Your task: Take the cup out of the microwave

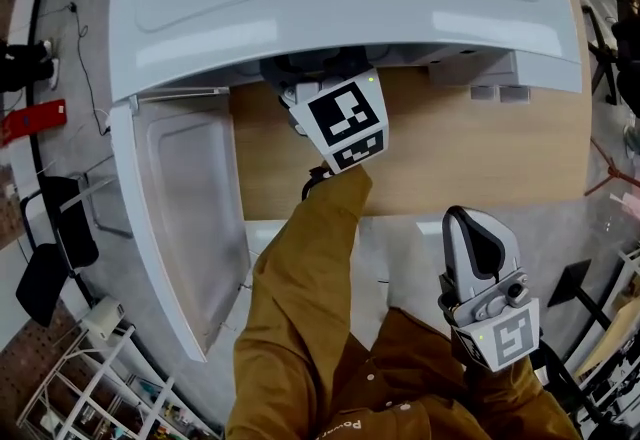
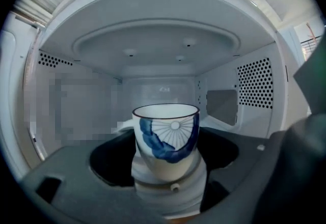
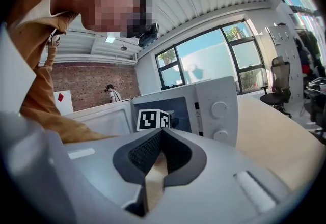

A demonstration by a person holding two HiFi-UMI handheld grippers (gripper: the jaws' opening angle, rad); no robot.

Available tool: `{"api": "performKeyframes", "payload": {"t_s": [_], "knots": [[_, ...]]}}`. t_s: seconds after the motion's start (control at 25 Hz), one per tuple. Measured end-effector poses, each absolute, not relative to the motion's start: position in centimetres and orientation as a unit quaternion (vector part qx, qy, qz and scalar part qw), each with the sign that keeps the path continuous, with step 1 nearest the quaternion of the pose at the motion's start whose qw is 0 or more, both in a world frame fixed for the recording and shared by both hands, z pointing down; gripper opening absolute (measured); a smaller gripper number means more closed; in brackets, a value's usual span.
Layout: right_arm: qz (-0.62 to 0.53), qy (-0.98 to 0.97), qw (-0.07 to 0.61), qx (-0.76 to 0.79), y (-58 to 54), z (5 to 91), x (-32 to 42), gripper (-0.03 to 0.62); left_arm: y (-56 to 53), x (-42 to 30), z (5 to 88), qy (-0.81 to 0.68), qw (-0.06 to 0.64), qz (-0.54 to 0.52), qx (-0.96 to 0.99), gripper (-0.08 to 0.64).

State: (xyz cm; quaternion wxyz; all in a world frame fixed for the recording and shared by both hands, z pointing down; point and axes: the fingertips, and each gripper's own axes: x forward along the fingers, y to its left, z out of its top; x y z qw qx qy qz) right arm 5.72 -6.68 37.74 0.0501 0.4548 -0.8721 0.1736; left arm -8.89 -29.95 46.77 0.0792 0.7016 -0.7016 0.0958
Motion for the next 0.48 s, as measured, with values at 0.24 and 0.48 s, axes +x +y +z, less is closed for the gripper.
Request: {"api": "performKeyframes", "payload": {"t_s": [0.24, 0.48], "knots": [[0.161, -0.874, 0.038, 0.458, -9.3, 39.0, 5.2, 0.006, -29.6, -8.8, 46.7, -0.690, 0.077, 0.099, 0.713, 0.371], [0.146, -0.874, 0.041, 0.462, -11.9, 40.5, 5.0, 0.006, -28.3, -8.5, 46.6, -0.679, 0.067, 0.093, 0.725, 0.373]]}}
